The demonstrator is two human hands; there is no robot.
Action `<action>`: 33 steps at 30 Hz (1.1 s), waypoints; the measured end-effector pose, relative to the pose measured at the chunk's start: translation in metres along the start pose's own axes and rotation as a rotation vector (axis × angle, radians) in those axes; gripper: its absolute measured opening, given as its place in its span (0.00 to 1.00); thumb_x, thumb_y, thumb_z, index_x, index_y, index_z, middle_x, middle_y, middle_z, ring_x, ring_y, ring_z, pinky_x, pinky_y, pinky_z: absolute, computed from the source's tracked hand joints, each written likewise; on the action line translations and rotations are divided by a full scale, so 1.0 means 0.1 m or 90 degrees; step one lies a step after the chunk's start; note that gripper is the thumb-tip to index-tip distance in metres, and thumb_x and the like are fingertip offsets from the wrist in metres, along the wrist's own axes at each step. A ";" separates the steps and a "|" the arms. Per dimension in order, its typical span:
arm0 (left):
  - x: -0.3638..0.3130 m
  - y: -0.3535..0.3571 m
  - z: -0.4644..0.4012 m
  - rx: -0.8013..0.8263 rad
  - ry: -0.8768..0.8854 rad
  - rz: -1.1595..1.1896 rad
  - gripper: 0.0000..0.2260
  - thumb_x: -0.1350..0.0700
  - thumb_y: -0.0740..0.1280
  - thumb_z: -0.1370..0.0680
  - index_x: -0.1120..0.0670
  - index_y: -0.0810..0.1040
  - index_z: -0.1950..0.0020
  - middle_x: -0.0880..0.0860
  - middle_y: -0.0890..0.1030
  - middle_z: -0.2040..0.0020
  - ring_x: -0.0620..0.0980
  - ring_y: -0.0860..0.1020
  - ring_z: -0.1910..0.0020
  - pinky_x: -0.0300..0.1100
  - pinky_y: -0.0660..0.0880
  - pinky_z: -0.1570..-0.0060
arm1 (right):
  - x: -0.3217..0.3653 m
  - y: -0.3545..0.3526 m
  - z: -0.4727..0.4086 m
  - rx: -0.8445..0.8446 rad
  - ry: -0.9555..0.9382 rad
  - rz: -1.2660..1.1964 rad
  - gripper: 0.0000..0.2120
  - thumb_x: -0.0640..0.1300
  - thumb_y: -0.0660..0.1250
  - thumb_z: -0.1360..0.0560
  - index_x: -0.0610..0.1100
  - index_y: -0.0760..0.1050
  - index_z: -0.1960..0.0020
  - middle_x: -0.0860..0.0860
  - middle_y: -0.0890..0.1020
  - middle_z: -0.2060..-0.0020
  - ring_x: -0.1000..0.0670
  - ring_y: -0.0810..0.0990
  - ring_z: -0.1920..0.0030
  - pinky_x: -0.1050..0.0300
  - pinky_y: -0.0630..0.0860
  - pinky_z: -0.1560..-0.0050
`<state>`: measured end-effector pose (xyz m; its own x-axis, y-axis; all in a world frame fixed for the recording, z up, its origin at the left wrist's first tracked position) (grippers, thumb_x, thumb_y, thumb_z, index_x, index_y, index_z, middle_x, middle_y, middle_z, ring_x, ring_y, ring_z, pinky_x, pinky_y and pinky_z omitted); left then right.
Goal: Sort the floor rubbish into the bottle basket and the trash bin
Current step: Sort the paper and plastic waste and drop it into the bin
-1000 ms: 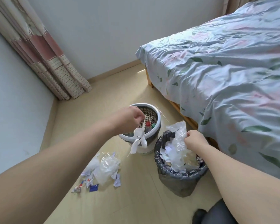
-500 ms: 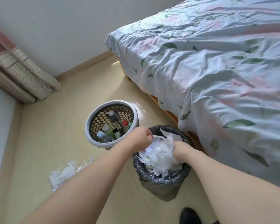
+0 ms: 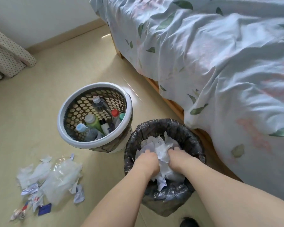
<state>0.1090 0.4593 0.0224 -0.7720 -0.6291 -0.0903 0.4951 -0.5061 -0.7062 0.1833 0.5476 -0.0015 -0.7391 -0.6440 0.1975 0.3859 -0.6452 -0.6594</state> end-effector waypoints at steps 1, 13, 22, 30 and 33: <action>0.03 0.06 -0.05 0.018 0.003 -0.004 0.19 0.64 0.58 0.22 0.61 0.69 0.31 0.61 0.68 0.33 0.61 0.72 0.36 0.51 0.72 0.38 | 0.01 0.07 -0.06 0.012 0.010 0.009 0.25 0.38 0.57 0.22 0.42 0.59 0.25 0.42 0.63 0.30 0.38 0.68 0.33 0.46 0.70 0.33; 0.33 -0.74 0.77 -0.146 0.018 0.202 0.12 0.64 0.56 0.26 0.61 0.77 0.49 0.60 0.80 0.51 0.60 0.79 0.51 0.48 0.76 0.56 | 0.32 -0.61 0.73 -0.101 0.111 0.067 0.20 0.34 0.59 0.23 0.42 0.71 0.32 0.43 0.77 0.38 0.42 0.76 0.39 0.50 0.75 0.45; 1.64 -1.14 2.07 -0.262 -0.006 0.255 0.15 0.60 0.57 0.23 0.54 0.78 0.40 0.54 0.79 0.42 0.53 0.77 0.45 0.45 0.75 0.46 | 1.86 -0.67 1.69 -0.243 -0.108 0.055 0.18 0.42 0.60 0.24 0.44 0.68 0.34 0.45 0.75 0.38 0.42 0.75 0.39 0.47 0.75 0.40; 3.58 -0.49 2.47 -0.244 -0.123 0.301 0.13 0.60 0.58 0.24 0.51 0.78 0.44 0.55 0.79 0.46 0.54 0.76 0.48 0.42 0.71 0.49 | 3.52 0.19 1.63 -0.141 -0.249 0.089 0.19 0.39 0.59 0.24 0.42 0.67 0.34 0.43 0.74 0.40 0.41 0.74 0.38 0.49 0.74 0.41; 4.13 -0.02 2.41 -0.216 -0.154 0.302 0.09 0.62 0.57 0.26 0.51 0.74 0.55 0.53 0.75 0.57 0.53 0.71 0.59 0.41 0.67 0.59 | 3.83 0.53 1.46 -0.104 -0.235 0.083 0.17 0.37 0.58 0.25 0.42 0.70 0.37 0.45 0.75 0.41 0.43 0.76 0.42 0.53 0.74 0.47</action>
<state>-0.1148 0.0584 0.1563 -0.3683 -0.8747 -0.3152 0.5771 0.0507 -0.8151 0.0017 0.2067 0.1450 -0.4319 -0.8386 0.3319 0.3488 -0.4947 -0.7960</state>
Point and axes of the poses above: each hand's wrist, its own z-axis away from the middle knuckle, its own y-axis out of the palm, x = y × z, the point moved 6 cm from there along -z, towards the middle knuckle
